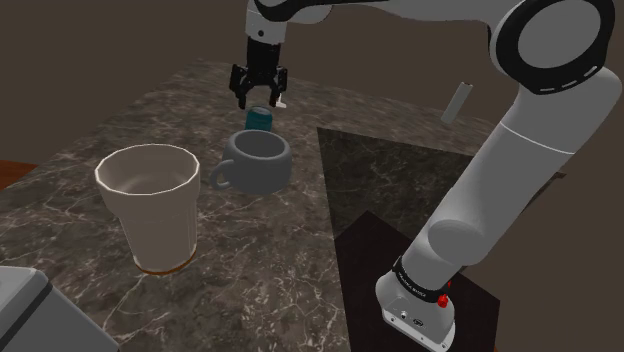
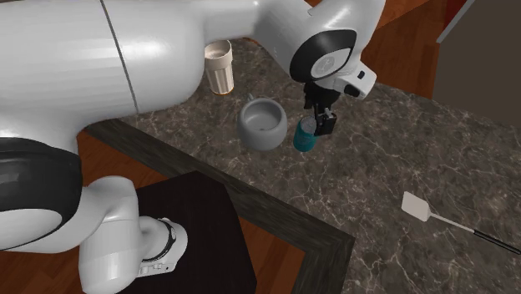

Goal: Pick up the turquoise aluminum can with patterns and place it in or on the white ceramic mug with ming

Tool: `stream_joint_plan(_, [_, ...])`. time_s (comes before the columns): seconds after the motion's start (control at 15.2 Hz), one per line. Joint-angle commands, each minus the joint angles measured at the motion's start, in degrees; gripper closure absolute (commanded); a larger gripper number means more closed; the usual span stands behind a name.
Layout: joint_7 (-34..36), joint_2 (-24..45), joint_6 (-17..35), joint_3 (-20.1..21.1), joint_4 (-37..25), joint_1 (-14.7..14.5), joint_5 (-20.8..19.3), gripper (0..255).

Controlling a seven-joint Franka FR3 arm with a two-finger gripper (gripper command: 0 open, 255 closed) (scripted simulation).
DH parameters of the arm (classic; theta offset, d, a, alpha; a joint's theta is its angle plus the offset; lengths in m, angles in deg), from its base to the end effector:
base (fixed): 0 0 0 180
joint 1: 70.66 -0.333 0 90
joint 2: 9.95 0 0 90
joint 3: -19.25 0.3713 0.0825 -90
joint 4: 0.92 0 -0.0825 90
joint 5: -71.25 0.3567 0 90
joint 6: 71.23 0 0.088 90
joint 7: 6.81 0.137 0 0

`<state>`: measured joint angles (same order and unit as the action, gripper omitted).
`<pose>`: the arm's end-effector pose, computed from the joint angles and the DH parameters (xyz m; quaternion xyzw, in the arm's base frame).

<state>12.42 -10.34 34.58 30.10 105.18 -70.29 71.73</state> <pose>0.5248 0.0983 0.5508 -0.9970 0.0774 0.0001 0.0035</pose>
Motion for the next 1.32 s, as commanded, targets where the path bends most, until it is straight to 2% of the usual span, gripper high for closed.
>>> stream_joint_plan(0.0, [0.12,0.38,1.41,0.04,1.01,-0.04,-0.07,0])
stream_joint_plan(0.26, [0.19,0.90,4.85,0.07,3.94,-0.07,-0.17,0])
stream_joint_plan(0.79, [0.19,0.90,4.85,0.07,3.94,-0.07,-0.17,0])
stream_joint_plan(0.86, [0.19,0.90,4.85,0.07,3.94,-0.07,-0.17,255])
stream_joint_plan(1.25, [0.20,0.92,4.88,0.07,3.95,-0.07,-0.17,255])
